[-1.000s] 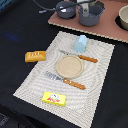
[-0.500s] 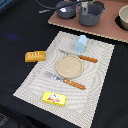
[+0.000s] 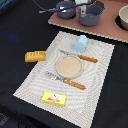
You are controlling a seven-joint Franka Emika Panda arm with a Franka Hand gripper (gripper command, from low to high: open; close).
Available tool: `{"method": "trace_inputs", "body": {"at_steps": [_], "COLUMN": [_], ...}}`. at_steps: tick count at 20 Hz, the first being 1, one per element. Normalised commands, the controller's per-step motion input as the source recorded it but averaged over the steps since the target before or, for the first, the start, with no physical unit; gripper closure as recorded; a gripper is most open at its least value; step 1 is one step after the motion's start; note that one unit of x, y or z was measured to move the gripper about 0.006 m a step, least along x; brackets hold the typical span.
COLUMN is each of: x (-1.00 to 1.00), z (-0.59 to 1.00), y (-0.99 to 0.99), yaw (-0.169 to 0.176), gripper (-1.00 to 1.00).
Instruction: Interact with the objects in diverse but meaningful ways.
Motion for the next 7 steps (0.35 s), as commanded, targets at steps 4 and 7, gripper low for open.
{"method": "trace_inputs", "body": {"at_steps": [4,7], "x": [0.0,0.0], "z": [0.0,0.0], "y": [0.0,0.0], "yaw": [0.0,0.0], "gripper": [-1.0,-1.0]}}
